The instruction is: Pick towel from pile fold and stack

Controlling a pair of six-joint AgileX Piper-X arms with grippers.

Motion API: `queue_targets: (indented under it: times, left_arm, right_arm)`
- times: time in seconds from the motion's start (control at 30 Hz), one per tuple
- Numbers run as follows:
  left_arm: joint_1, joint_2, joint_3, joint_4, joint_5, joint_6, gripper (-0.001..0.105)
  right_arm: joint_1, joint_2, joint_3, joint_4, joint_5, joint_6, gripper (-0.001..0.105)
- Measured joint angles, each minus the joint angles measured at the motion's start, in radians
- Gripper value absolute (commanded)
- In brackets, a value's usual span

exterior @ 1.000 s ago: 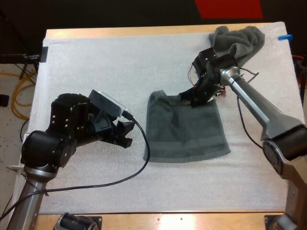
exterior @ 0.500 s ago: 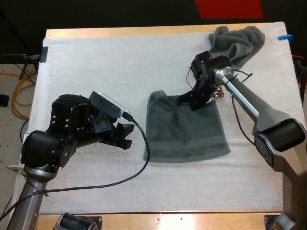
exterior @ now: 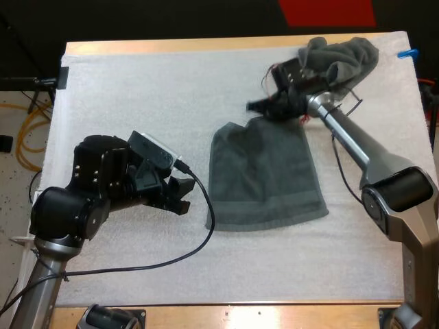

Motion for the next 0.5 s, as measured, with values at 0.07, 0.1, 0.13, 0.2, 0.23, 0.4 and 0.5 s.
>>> queue_targets:
  times: [0.07, 0.1, 0.13, 0.2, 0.23, 0.4, 0.5]
  left_arm:
    - [0.0, 0.0, 0.0, 0.005, 0.0, -0.002, 0.054]
    - [0.0, 0.0, 0.0, 0.006, 0.0, -0.002, 0.054]
    - [0.0, 0.0, 0.0, 0.006, 0.0, -0.002, 0.054]
    - [0.0, 0.0, 0.0, 0.007, 0.0, -0.002, 0.054]
    - [0.0, 0.0, 0.0, 0.008, 0.0, -0.002, 0.054]
    - [0.0, 0.0, 0.0, 0.015, 0.0, -0.002, 0.054]
    - [0.0, -0.002, 0.0, 0.024, 0.0, -0.002, 0.054]
  right_arm:
    - [-0.015, -0.005, -0.033, -0.001, 0.001, 0.009, 0.0]
    - [-0.023, -0.012, -0.047, -0.002, 0.001, 0.009, 0.002]
    - [-0.031, -0.022, -0.055, -0.002, 0.001, 0.009, 0.006]
    - [-0.046, -0.055, -0.058, -0.002, -0.022, 0.009, 0.018]
    - [-0.053, -0.073, -0.058, -0.002, -0.037, 0.008, 0.029]
    - [-0.089, -0.18, -0.058, 0.083, -0.112, -0.038, 0.079]
    - [-0.097, -0.244, -0.059, 0.192, -0.12, -0.124, 0.083]
